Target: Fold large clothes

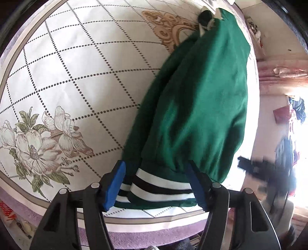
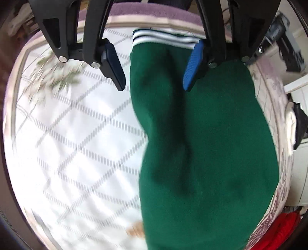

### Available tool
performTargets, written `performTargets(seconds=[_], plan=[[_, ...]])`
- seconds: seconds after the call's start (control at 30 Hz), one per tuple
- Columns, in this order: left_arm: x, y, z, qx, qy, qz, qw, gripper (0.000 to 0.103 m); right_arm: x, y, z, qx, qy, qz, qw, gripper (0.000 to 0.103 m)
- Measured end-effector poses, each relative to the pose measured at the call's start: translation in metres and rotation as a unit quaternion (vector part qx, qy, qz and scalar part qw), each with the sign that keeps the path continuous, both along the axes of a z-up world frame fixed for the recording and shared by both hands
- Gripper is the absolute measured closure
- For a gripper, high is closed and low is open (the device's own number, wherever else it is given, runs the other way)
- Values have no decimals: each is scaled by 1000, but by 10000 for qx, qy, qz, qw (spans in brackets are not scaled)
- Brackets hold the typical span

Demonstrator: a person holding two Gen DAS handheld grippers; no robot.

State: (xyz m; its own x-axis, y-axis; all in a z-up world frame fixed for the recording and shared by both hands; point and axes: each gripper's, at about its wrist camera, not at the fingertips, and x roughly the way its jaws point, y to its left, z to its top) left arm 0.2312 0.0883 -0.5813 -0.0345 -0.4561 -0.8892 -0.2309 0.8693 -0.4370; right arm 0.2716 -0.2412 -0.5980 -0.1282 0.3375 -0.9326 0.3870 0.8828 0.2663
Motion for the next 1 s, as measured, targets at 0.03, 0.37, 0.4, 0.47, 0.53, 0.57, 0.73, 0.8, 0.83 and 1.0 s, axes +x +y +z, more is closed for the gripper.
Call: performTargets(seconds=[0.03,0.37,0.4,0.47,0.53,0.57,0.73,0.8,0.83,1.0], plan=[[2,-1,-7,109,55,-120,9999,40,-10,0,-7,50,70,-106,9999,38],[0,-52,27,860,-832,-1014,9876,82,-67,3,-35,99,-65,-1039,9945,67],[-4,-52,43,705,-917,-935,9889,83,-67,1,-30,89,-120,-1051,9943,69],[-10,-46,72,383,-1014,-695,9917,84,-71,-2,-24,209,-176,-1138,9931,75],[-12,-43,89,122,-1006,-536,9934,84,-72,-3,-18,322,-185,-1120,9930,76],[-5,-47,90,132,-956,-498,9941,84,-70,-1,-15,318,-186,-1026,9940,77],[-25,-14,31,668,-204,-161,9974,83,-66,33,-11,-20,-128,-259,9996,78],[-35,-7,9,815,48,-80,9966,84,-66,56,-16,-18,-15,-35,10000,78],[-39,-1,-1,922,135,-54,9956,84,-66,63,-18,-35,8,5,10000,78],[-44,16,-1,906,242,-26,9956,84,-71,80,-30,57,83,239,9997,74]])
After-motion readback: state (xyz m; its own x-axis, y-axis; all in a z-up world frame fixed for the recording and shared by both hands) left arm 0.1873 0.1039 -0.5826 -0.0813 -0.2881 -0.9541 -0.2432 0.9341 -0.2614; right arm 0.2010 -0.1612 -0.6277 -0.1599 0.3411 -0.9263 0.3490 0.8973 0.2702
